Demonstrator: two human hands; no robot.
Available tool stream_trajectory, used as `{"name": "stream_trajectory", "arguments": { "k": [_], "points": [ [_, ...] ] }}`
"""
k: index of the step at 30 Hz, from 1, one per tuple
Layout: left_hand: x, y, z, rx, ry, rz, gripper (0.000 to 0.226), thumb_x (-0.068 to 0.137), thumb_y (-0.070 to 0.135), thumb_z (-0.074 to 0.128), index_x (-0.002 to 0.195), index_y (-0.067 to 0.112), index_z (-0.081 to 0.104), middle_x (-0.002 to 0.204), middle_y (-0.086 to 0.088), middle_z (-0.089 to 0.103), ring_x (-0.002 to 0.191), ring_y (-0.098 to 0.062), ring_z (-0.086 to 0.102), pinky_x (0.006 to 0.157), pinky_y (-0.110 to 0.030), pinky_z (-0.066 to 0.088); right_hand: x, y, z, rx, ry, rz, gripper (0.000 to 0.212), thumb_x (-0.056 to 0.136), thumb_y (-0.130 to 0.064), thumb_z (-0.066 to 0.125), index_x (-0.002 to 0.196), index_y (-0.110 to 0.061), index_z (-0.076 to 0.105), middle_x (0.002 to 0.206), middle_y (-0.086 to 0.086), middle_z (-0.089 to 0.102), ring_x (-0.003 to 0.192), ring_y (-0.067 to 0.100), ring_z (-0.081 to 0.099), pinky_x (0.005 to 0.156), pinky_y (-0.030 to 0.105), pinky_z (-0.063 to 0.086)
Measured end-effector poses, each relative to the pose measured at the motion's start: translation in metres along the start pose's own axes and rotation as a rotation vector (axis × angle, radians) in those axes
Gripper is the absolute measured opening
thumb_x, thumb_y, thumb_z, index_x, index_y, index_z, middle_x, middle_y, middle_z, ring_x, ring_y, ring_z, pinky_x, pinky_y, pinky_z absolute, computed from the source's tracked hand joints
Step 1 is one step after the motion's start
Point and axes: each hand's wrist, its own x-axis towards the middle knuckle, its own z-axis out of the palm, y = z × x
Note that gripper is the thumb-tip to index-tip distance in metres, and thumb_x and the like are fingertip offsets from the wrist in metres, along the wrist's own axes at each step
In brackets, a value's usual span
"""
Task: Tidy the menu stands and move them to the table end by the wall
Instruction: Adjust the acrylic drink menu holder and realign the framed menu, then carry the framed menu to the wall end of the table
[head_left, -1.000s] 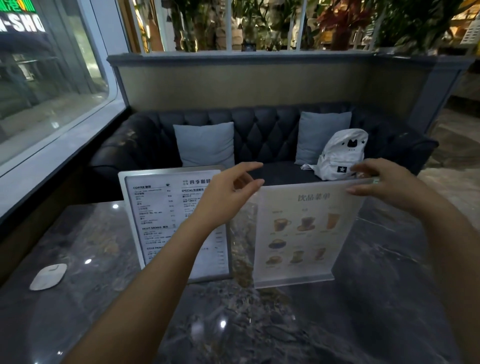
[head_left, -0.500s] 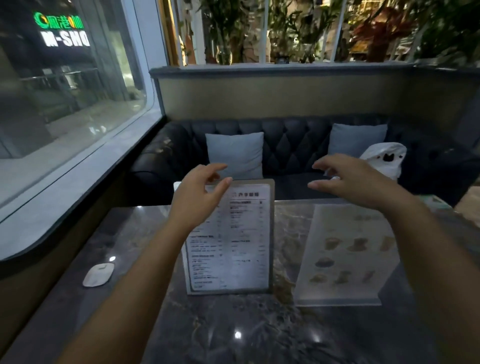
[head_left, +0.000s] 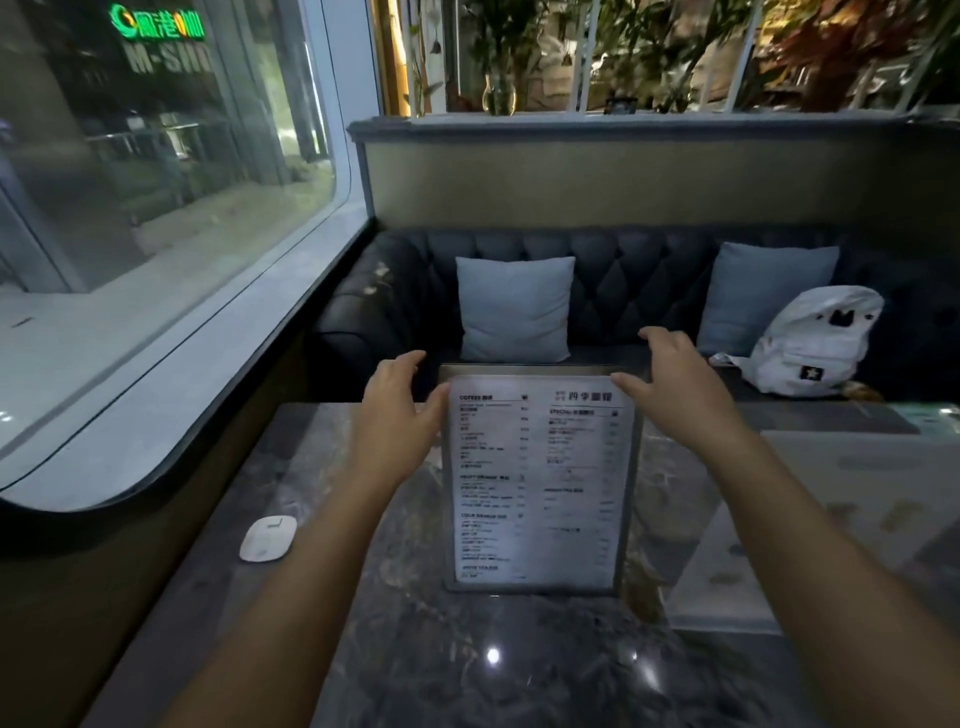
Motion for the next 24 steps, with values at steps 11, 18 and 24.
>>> {"name": "stream_trajectory", "arguments": {
  "k": [11, 18, 24],
  "points": [
    [-0.033, -0.04, 0.035, -0.255, -0.194, -0.215, 0.032, 0.087, 0.027, 0.057, 0.116, 0.016, 0.053, 0.099, -0.004, 0.061, 0.089, -0.014, 0.058, 0.072, -0.026, 0.048, -0.044, 0.021, 0.074, 0.518, 0.138, 0.373, 0.038, 0.088, -0.042, 0.049, 0.115, -0.015, 0.045, 0.111, 0.005, 0.06, 0.092, 0.022, 0.058, 0.074, 0.04, 0.048],
    [-0.054, -0.064, 0.055, -0.405, -0.224, -0.309, 0.017, 0.089, 0.012, 0.054, 0.096, 0.027, 0.06, 0.086, 0.015, 0.063, 0.081, -0.003, 0.058, 0.064, -0.013, 0.044, -0.072, 0.044, 0.113, 0.721, 0.091, 0.419, 0.011, 0.093, -0.023, 0.046, 0.09, -0.02, 0.056, 0.086, 0.0, 0.061, 0.078, 0.015, 0.057, 0.063, 0.031, 0.042],
    [-0.067, -0.079, 0.071, -0.612, -0.231, -0.478, 0.013, 0.087, 0.003, 0.055, 0.096, 0.009, 0.063, 0.083, 0.003, 0.066, 0.072, -0.006, 0.062, 0.057, -0.01, 0.05, -0.08, 0.058, 0.131, 0.883, 0.143, 0.524, 0.017, 0.088, -0.018, 0.054, 0.073, -0.018, 0.061, 0.071, -0.002, 0.061, 0.065, 0.011, 0.053, 0.055, 0.025, 0.04]
  ]
}}
